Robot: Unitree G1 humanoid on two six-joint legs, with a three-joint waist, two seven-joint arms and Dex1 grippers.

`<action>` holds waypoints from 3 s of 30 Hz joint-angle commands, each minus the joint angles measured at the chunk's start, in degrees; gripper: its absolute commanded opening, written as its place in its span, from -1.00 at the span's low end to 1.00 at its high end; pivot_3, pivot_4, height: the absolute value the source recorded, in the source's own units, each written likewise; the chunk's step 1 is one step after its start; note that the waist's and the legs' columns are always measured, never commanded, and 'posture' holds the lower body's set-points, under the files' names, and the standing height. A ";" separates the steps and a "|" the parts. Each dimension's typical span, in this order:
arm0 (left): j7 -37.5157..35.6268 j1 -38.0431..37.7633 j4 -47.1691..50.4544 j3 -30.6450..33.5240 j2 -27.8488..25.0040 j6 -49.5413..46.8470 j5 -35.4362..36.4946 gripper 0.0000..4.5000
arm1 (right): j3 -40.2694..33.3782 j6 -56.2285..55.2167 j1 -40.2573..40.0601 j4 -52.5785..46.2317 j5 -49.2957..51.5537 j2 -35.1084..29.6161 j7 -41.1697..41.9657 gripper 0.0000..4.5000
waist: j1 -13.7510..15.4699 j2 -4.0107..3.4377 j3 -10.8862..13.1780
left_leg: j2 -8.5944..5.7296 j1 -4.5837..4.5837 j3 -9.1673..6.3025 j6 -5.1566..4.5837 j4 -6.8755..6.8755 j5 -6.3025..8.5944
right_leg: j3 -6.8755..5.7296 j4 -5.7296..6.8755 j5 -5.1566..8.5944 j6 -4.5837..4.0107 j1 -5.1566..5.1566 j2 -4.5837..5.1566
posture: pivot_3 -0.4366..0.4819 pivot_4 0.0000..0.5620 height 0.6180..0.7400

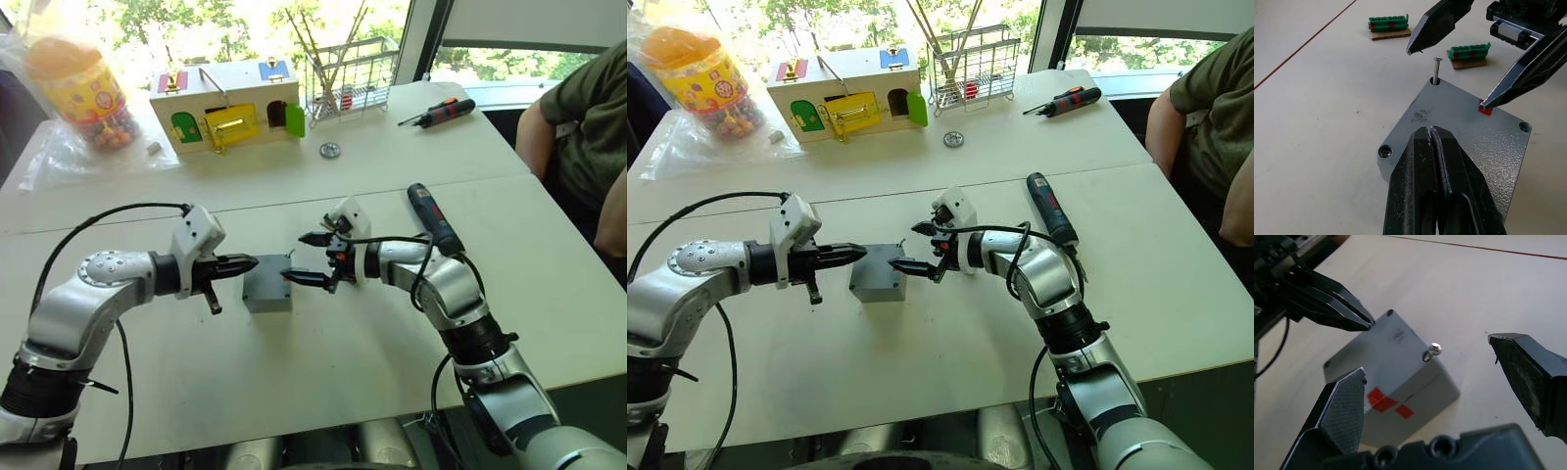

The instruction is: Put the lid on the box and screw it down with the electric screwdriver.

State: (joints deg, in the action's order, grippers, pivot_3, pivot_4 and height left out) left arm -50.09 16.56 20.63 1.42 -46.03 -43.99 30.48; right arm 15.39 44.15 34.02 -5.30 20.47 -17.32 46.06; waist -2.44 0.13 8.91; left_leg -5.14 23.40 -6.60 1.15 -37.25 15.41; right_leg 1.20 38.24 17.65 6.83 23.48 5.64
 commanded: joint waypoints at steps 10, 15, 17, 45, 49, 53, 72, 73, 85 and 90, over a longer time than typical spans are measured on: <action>-0.49 1.02 -0.17 0.43 -0.55 1.82 -0.63 -1.00 | -3.55 4.87 -1.72 -4.42 5.18 2.29 -3.38 0.22 | 0.03 0.00 0.00 | 0.00 0.00 0.00 0.00 0.00 0.00 | 0.00 0.00 0.00 0.00 0.00 0.01 | -0.05 -0.47 1.00; -0.35 1.08 -0.25 0.13 -0.27 1.90 -0.97 -1.00 | -3.74 5.39 -1.33 -5.97 5.79 2.28 -4.38 0.22 | 0.04 0.00 0.00 | 0.00 0.00 0.00 0.00 0.00 0.00 | 0.00 0.00 0.00 0.00 0.00 0.00 | -0.05 -0.47 1.00; -0.28 1.07 -0.25 -0.03 -0.05 1.93 -1.12 -1.00 | -3.55 5.71 -1.46 -6.92 6.05 2.54 -5.05 0.22 | 0.02 0.00 0.00 | 0.00 0.00 0.00 0.00 0.00 0.00 | 0.00 0.00 0.00 0.00 0.01 0.00 | -0.05 -0.47 1.00; -5.63 8.48 4.41 -2.30 -1.31 1.41 1.23 -1.00 | -15.76 22.64 12.20 -10.50 14.18 -25.43 1.34 0.53 | 1.50 0.00 0.00 | -0.04 0.02 0.02 -0.03 -0.01 0.02 | -0.02 -0.10 0.00 0.00 -0.04 0.03 | -0.05 -0.47 1.00; -9.02 11.70 4.90 -5.90 -1.26 3.63 0.21 -1.00 | -8.12 28.66 19.14 -0.70 10.84 -37.98 7.12 0.99 | 1.47 -0.01 0.01 | 0.04 0.02 0.09 -0.07 -0.02 0.04 | 0.00 -0.09 0.00 0.00 -0.05 0.04 | -0.05 -0.47 1.00; -11.36 14.71 5.30 -9.12 -0.21 6.14 -0.66 -1.00 | 7.98 30.04 25.49 11.49 5.87 -47.28 20.42 0.99 | 1.61 -0.02 0.03 | 0.03 0.01 0.24 -0.21 -0.06 0.12 | 0.04 -0.16 0.00 0.00 -0.07 0.03 | -0.05 -0.47 1.00; -6.37 8.65 11.71 -8.82 -0.67 5.80 -2.09 -1.00 | 24.36 5.01 41.14 70.42 -25.90 -22.50 30.93 0.99 | 0.26 0.01 0.06 | 0.01 0.05 0.35 -0.16 -0.08 0.09 | 0.13 -0.09 0.00 0.00 0.06 0.01 | -0.05 -0.47 1.00; -5.83 8.36 11.68 -8.85 -0.35 5.80 -2.17 -1.00 | 24.21 4.23 40.94 71.71 -26.96 -21.35 30.64 0.99 | 0.20 0.02 0.05 | 0.00 0.05 0.32 -0.15 -0.09 0.09 | 0.11 -0.09 0.00 0.00 0.06 0.01 | -0.05 -0.47 1.00; -3.02 6.61 10.83 -9.97 0.97 6.85 -3.71 -1.00 | 20.89 -2.76 38.51 77.46 -36.71 -17.45 31.14 -0.22 | 0.09 0.42 -0.20 | -0.01 -0.06 0.13 -0.14 -0.16 0.10 | 0.04 -0.10 0.00 0.00 -0.16 -0.01 | -0.05 -0.47 1.00; -3.73 6.88 8.20 -10.05 1.08 7.79 -4.84 -1.00 | 17.45 -4.66 38.39 77.69 -37.67 -18.70 30.42 -0.22 | 0.22 0.53 -0.29 | -0.01 -0.06 0.08 -0.13 -0.19 0.10 | 0.01 -0.11 0.00 0.00 -0.22 -0.01 | -0.05 -0.47 1.00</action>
State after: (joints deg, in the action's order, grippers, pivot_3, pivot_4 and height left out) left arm -53.53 23.04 28.86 -9.43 -44.81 -37.29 26.21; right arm 33.96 40.05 74.43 70.53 -17.11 -36.09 76.78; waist -2.22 0.66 8.62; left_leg -5.16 23.34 -6.53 1.02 -37.45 15.51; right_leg 1.21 38.13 17.66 6.83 23.25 5.63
